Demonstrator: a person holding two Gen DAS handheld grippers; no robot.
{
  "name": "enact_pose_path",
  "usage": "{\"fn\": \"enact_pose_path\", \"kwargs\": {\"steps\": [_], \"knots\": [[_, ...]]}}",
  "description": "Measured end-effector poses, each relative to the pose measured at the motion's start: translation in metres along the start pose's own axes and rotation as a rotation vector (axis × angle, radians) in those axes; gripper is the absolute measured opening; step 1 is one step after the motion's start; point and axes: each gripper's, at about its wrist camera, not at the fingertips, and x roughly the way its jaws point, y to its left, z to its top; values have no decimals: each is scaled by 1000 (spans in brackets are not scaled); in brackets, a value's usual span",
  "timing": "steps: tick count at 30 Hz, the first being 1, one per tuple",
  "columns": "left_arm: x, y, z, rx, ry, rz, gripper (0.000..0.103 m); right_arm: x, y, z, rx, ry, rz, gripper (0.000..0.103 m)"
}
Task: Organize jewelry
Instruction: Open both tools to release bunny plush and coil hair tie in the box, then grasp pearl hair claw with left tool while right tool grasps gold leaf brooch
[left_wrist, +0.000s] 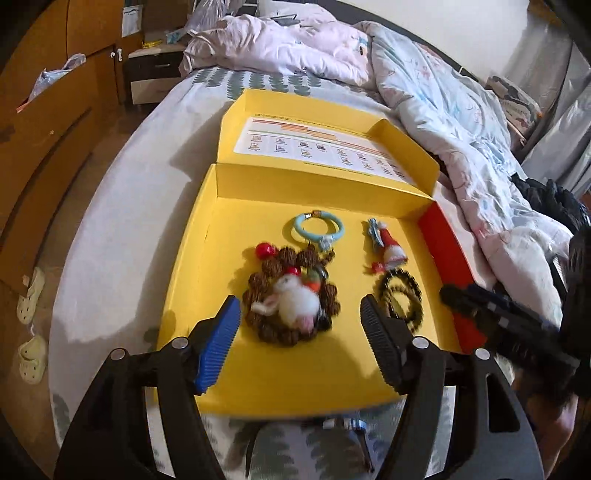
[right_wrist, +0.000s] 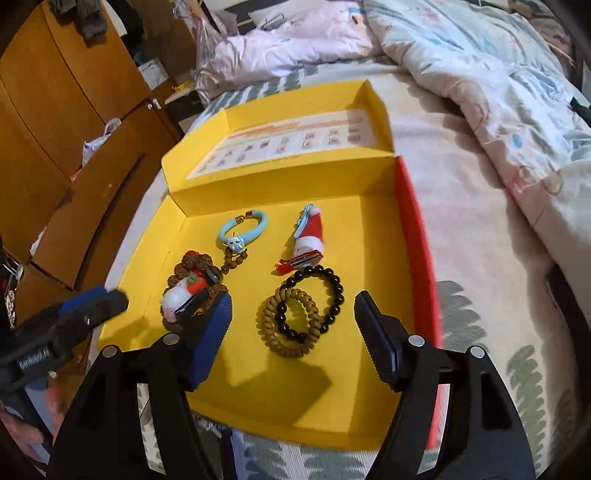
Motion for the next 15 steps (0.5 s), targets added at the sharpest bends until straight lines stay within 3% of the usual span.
{"fn": "enact_pose_path", "kwargs": {"steps": [6,11,15], "knots": [[-25,-9,-47,99,14,62,70,-44,0,-30,-71,-29,-61,77],[-31,-18,-103,180,119,77,71,-82,-18,-77,-118,15,-143,81],[-30,-22,-140,229,194,109,71,-95,-50,-107,-46,77,-146,86]]}}
